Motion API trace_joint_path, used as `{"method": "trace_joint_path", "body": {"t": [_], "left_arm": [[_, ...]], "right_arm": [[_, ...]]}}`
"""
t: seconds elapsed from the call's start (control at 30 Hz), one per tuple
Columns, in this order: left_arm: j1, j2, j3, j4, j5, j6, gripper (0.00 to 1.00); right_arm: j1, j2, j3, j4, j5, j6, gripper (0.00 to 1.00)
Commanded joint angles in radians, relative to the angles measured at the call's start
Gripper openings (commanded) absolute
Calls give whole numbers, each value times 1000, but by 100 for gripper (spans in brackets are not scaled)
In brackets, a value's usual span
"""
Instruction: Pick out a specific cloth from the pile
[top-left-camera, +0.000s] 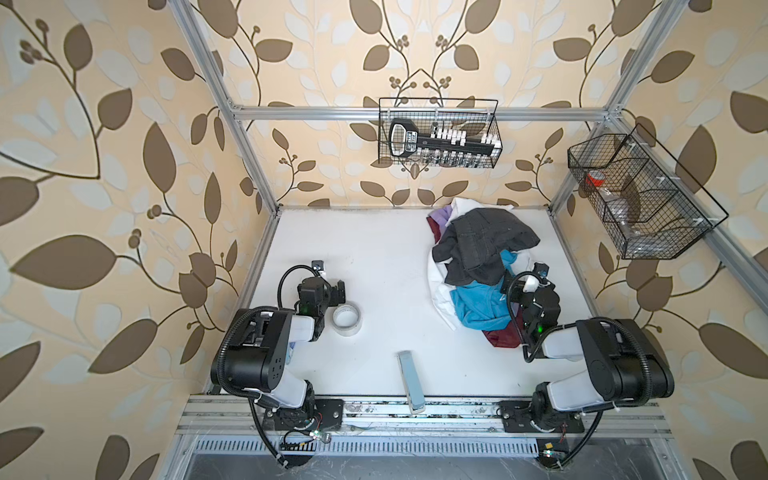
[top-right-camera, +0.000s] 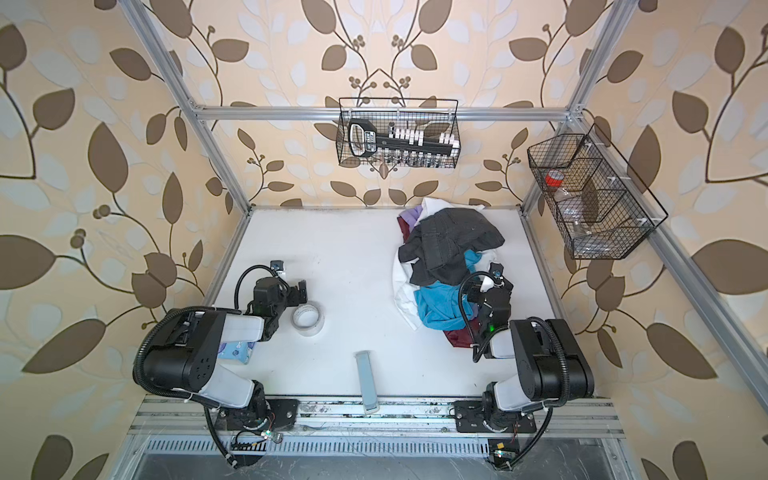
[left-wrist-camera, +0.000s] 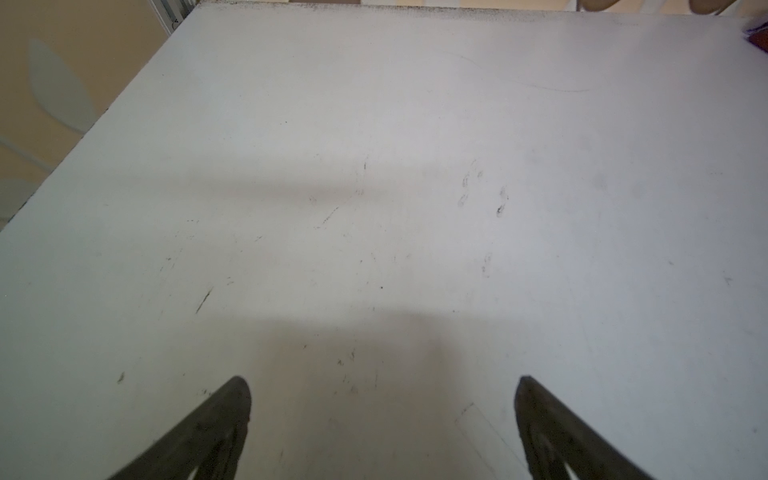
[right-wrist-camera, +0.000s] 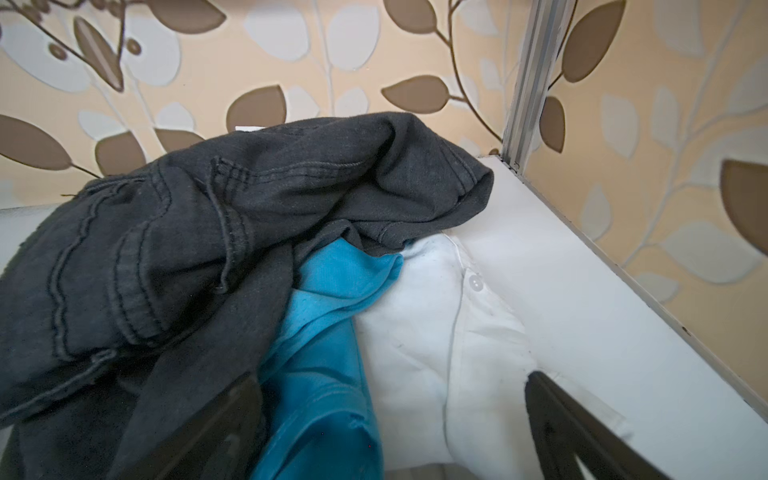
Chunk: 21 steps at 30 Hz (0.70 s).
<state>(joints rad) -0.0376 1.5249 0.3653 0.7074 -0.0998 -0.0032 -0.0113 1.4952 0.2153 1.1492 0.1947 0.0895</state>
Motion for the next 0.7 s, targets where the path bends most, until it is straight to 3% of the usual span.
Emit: {"method": "trace_joint_path", "body": {"t": [0.0, 0.67], "left_arm": [[8, -26, 28, 22, 17, -4, 99], [9, -25, 31, 18, 21, -4, 99]], "right_arm": [[4, -1, -3, 19, 6, 12, 100], [2, 0, 1, 11, 5, 12, 100]]}}
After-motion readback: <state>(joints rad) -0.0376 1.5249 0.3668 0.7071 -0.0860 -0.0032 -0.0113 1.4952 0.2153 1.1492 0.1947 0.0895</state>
